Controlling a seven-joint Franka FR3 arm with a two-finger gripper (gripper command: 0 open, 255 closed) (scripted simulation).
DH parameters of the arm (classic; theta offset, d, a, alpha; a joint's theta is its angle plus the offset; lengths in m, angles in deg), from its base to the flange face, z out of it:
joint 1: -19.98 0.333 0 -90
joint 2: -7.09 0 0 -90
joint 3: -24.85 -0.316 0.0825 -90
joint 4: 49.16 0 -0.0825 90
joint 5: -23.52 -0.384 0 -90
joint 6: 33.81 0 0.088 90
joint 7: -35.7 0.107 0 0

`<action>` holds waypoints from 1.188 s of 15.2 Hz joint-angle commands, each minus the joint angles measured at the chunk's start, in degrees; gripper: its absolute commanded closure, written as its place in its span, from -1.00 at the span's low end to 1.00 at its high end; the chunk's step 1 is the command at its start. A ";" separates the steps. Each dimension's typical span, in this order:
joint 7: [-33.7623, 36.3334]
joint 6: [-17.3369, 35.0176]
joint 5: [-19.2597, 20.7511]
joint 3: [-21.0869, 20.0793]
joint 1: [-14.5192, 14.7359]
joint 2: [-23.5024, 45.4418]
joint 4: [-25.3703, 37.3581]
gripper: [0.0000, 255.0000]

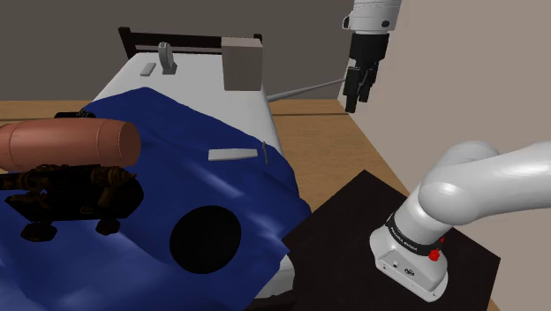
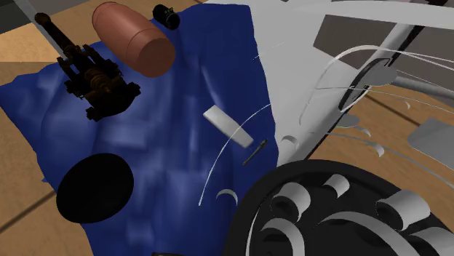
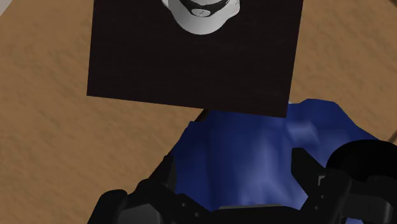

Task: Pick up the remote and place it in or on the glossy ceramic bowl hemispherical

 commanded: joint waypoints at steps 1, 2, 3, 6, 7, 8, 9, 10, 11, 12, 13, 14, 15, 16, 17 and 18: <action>0.00 0.00 0.00 0.00 0.00 0.00 0.00 -1.00; -1.15 2.15 0.33 0.21 0.19 1.35 -0.59 -1.00; -2.28 4.29 0.63 0.41 0.39 2.77 -1.09 -1.00; -5.57 10.69 1.43 0.93 0.95 7.52 -2.08 -1.00; -6.64 12.79 1.66 1.09 1.13 9.24 -2.23 -1.00; -7.68 14.87 1.87 1.23 1.31 11.02 -2.29 -1.00; -8.71 16.93 2.07 1.35 1.49 12.87 -2.27 -1.00; -9.73 18.95 2.24 1.46 1.67 14.76 -2.15 -1.00; -10.73 20.93 2.41 1.56 1.85 16.71 -1.95 -1.00; -11.72 22.87 2.55 1.65 2.03 18.70 -1.67 -1.00; -12.69 24.77 2.68 1.72 2.20 20.72 -1.30 -1.00; -13.65 26.62 2.80 1.77 2.38 22.78 -0.84 -1.00; -14.60 28.41 2.92 1.81 2.56 24.87 -0.30 -1.00; -15.53 30.15 3.01 1.84 2.73 26.98 0.32 -1.00; -16.44 31.83 3.10 1.85 2.91 29.10 1.02 -1.00; -17.35 33.44 3.19 1.84 3.08 31.25 1.79 -1.00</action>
